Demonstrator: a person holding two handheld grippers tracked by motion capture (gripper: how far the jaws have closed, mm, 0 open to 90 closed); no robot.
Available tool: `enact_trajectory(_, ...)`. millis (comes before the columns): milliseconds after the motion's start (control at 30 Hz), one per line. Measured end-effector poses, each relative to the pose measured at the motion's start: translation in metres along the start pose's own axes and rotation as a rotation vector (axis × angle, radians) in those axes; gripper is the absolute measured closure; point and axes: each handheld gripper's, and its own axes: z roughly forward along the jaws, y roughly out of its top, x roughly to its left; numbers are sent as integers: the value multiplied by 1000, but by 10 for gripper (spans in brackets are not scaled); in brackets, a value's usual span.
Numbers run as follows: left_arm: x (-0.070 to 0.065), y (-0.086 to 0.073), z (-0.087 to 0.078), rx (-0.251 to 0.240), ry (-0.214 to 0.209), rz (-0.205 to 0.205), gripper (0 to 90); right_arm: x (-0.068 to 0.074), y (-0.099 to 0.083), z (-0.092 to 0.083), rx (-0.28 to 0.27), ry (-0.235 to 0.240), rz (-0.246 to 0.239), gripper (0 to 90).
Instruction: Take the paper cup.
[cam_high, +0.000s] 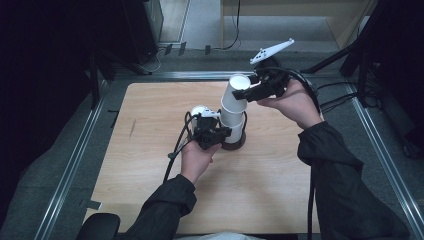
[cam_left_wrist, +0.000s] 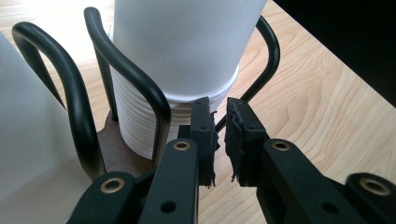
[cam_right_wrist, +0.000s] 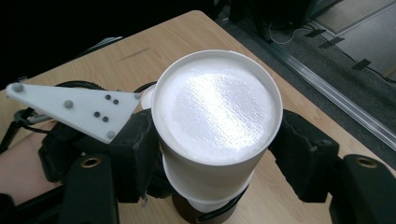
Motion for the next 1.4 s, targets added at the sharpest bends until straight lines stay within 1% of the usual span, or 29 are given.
enact_trajectory(133,0,0,0,2,-1,-1,807,2,3,-12,-2,0,-7,342)
enact_trajectory(300,1,0,-1,12,-6,3,800,4,0,-20,18,7,-3,342)
enact_trajectory(333,1,0,-1,12,-11,5,788,5,-3,-24,33,8,-10,342)
enact_trajectory(400,1,-1,0,12,-18,7,776,5,-7,-28,37,7,-14,342)
enact_trajectory(500,0,-1,0,15,-31,10,744,6,-14,-33,25,14,-17,342)
enact_trajectory(600,0,-1,-2,18,-41,14,719,7,-22,-37,32,13,-26,342)
enact_trajectory(633,0,-1,-2,18,-41,14,714,7,-22,-37,32,13,-26,342)
enact_trajectory(700,2,-1,-5,21,-53,15,704,7,-31,-39,36,19,-23,342)
enact_trajectory(800,2,-1,-8,27,-71,21,686,6,-38,-41,40,23,-24,343)
enact_trajectory(933,2,0,-13,35,-99,33,651,6,-46,-44,42,26,-13,343)
enact_trajectory(967,2,0,-13,35,-99,33,639,6,-48,-45,42,28,-12,343)
enact_trajectory(1000,3,0,-16,39,-117,37,626,6,-50,-46,40,28,-9,343)
enact_trajectory(1067,3,0,-17,53,-124,56,602,7,-53,-47,41,30,-5,343)
enact_trajectory(1100,3,0,-17,53,-124,56,586,7,-53,-47,41,30,-5,343)
enact_trajectory(1133,3,0,-18,65,-120,69,570,9,-56,-47,41,36,-8,343)
enact_trajectory(1167,3,-2,-18,91,-119,88,555,9,-57,-47,42,38,-11,343)
enact_trajectory(1200,3,-2,-18,103,-127,94,538,10,-59,-47,46,38,-10,343)
enact_trajectory(1233,4,-3,-19,108,-126,106,526,11,-60,-47,49,38,-10,342)
enact_trajectory(1300,4,-5,-22,103,-146,129,502,13,-64,-49,48,35,-11,343)
enact_trajectory(1333,4,-5,-23,99,-162,130,491,14,-66,-49,43,40,-11,343)
enact_trajectory(1400,6,-6,-25,110,-193,128,473,16,-70,-49,43,45,-7,343)
